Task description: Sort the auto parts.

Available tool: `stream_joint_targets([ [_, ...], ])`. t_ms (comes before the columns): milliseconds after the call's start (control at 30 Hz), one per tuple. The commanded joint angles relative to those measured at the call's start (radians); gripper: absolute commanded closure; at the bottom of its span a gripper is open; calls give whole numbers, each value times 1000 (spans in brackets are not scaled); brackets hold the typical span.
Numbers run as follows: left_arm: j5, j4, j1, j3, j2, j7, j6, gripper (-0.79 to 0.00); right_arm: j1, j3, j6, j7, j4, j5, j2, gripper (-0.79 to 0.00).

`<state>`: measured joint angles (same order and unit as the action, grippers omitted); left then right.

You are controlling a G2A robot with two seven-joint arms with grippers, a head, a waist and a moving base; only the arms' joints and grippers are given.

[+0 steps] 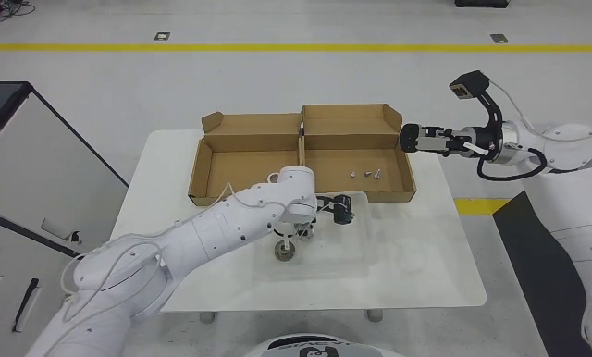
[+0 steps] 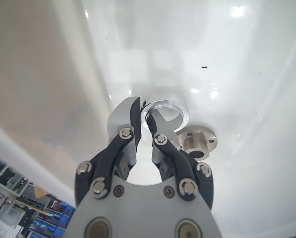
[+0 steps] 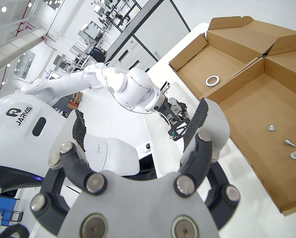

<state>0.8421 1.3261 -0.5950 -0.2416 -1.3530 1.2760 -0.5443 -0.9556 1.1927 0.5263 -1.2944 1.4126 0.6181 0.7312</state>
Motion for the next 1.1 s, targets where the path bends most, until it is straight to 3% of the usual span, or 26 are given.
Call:
stream_joint_targets([
  [0, -21, 32, 15, -14, 11, 13, 13, 0, 0, 0, 0, 0, 0, 0, 0, -785],
  [167, -99, 139, 61, -42, 56, 45, 46, 0, 0, 0, 0, 0, 0, 0, 0, -785],
  [367, -252, 264, 99, -128, 137, 39, 39, 0, 0, 0, 0, 0, 0, 0, 0, -785],
  [533, -388, 336, 80, -235, 210, -33, -32, 0, 0, 0, 0, 0, 0, 0, 0, -785],
  [700, -505, 339, 37, -356, 269, -103, -103, 0, 0, 0, 0, 0, 0, 0, 0, -785],
  [867, -616, 303, 2, -463, 297, -204, -163, 0, 0, 0, 0, 0, 0, 0, 0, -785],
  [1067, -768, 236, -18, -526, 301, -350, -258, 0, 0, 0, 0, 0, 0, 0, 0, -785],
])
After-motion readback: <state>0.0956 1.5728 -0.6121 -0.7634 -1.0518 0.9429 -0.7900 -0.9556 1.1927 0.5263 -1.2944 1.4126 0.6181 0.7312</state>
